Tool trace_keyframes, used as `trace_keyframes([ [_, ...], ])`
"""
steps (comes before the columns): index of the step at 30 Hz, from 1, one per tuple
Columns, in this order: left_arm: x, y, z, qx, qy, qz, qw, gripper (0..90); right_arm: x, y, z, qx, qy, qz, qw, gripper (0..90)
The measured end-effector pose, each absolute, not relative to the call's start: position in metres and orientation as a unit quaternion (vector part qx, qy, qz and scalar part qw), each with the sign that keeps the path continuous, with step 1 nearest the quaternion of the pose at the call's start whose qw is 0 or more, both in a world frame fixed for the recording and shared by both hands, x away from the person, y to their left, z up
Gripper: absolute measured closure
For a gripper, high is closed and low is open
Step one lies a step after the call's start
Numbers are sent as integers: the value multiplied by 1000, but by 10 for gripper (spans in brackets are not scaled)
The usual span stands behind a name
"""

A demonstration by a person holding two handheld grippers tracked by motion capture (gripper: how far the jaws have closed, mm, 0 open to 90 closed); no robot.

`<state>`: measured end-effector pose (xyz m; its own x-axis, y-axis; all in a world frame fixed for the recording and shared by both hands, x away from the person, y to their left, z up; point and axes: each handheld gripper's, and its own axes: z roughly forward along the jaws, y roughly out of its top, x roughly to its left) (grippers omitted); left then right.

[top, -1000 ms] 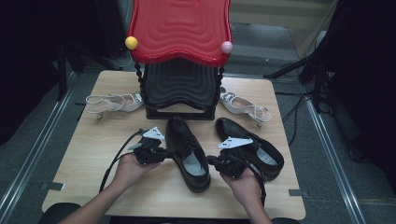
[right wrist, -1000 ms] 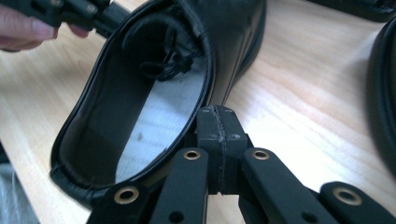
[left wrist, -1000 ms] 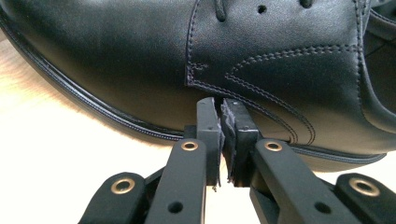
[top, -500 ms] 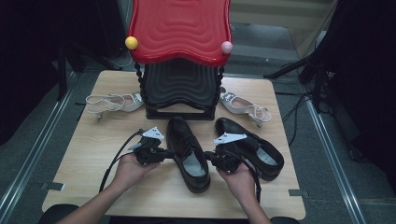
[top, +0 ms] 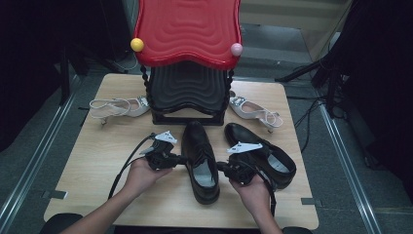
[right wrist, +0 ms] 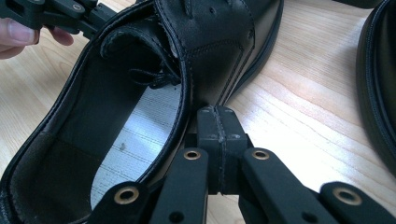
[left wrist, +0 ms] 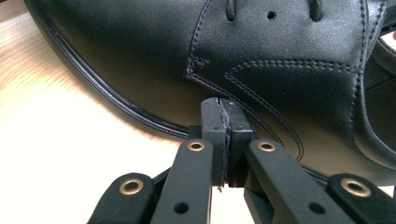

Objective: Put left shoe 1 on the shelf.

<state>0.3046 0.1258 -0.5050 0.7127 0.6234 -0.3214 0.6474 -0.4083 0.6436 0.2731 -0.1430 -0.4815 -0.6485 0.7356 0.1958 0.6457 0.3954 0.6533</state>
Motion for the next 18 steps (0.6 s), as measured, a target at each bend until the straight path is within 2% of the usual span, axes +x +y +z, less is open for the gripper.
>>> trace_keyframes([
  [14, 311, 119, -506, 834, 380, -16, 398, 900, 272, -149, -481, 421, 832, 356, 60, 900],
  [15, 311, 121, -506, 836, 380, -13, 395, 894, 273, -150, -481, 422, 832, 356, 60, 896],
  [18, 313, 126, -503, 834, 382, -24, 398, 793, 274, -154, -479, 426, 825, 368, 56, 859],
])
